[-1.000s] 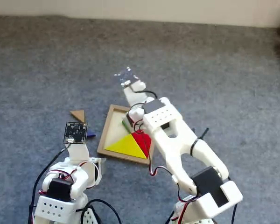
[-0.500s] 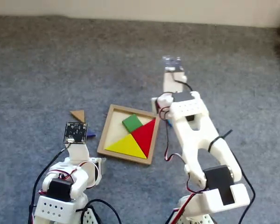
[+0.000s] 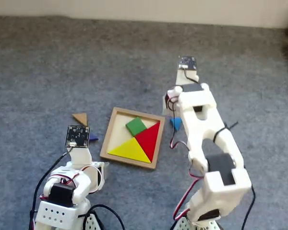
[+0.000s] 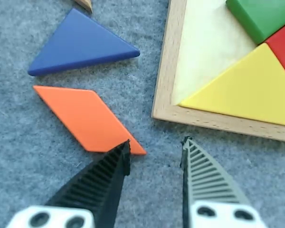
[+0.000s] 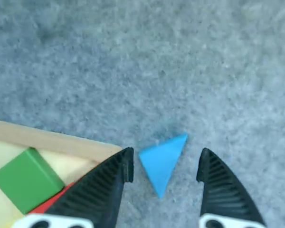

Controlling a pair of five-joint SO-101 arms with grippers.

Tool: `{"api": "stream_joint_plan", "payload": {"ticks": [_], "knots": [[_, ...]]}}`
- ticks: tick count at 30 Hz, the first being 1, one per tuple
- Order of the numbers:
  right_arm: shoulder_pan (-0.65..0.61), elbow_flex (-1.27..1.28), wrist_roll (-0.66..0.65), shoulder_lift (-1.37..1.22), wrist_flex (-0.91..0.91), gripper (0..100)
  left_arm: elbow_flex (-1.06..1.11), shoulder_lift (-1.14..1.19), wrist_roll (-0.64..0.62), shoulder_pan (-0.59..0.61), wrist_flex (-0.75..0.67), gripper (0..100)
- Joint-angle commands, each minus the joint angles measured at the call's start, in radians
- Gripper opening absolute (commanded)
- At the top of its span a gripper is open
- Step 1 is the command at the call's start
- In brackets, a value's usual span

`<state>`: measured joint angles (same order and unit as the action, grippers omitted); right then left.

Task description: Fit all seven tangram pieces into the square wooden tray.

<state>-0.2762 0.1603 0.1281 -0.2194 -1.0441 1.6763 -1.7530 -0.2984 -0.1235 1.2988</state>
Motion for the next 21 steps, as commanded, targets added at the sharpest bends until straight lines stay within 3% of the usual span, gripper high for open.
{"api": "stream_joint_plan", "payload": {"ticks": [1,21], "knots": [[-0.002,-0.154,0.005,-0.041,-0.053,21.4,0.022,-0.019,-0.006,-0.008,0.006,18],[-0.030,-0.217,0.006,-0.150,-0.084,21.4,0.022,-0.019,-0.006,-0.008,0.006,18]]}}
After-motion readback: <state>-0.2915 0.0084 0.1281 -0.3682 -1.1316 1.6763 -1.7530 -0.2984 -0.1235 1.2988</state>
